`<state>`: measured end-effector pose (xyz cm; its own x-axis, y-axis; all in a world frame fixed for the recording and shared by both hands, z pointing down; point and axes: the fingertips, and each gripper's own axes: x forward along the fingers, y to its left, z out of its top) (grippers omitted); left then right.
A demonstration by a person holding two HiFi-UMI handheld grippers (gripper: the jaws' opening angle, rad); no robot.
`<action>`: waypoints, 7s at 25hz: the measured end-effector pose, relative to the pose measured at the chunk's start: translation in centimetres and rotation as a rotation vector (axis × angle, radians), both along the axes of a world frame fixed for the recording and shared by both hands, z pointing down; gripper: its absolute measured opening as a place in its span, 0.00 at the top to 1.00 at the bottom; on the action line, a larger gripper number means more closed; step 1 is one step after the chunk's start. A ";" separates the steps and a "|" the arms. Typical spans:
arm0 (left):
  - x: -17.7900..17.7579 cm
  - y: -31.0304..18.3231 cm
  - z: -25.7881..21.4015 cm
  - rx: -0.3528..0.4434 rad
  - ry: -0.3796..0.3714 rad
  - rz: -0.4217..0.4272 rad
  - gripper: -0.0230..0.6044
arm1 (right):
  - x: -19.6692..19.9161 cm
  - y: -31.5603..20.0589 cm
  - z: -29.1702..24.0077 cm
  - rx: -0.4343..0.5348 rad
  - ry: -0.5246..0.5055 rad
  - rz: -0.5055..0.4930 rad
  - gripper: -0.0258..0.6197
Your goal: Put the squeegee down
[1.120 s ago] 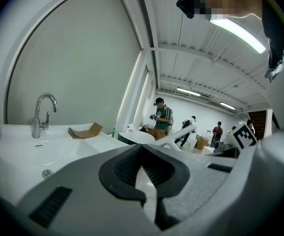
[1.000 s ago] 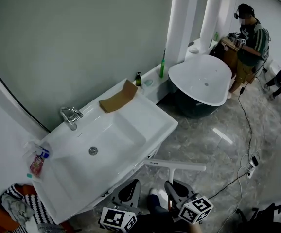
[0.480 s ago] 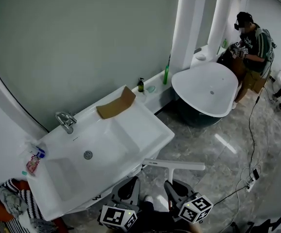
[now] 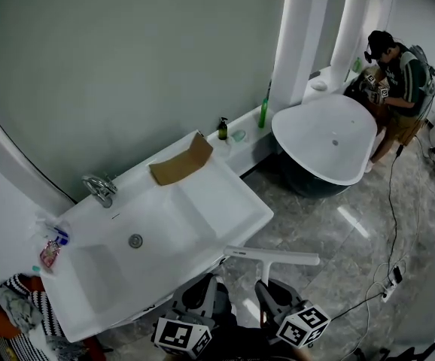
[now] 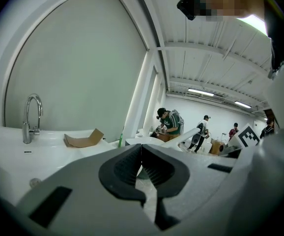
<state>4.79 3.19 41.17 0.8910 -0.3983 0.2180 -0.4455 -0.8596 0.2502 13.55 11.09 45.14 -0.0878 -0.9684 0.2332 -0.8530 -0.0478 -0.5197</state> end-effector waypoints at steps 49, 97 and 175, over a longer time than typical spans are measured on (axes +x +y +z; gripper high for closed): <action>6.1 -13.0 0.5 -0.027 -0.019 -0.359 0.95 | 8.4 -18.3 -0.6 -0.036 -0.051 -0.362 0.88; -0.9 -19.4 -0.5 0.016 -0.032 -0.554 0.95 | 10.4 -38.8 18.4 -0.367 -0.218 -0.378 0.87; 5.6 -11.7 -2.1 0.113 0.042 -0.146 0.96 | -1.5 -18.8 -4.4 0.139 0.220 -0.508 0.92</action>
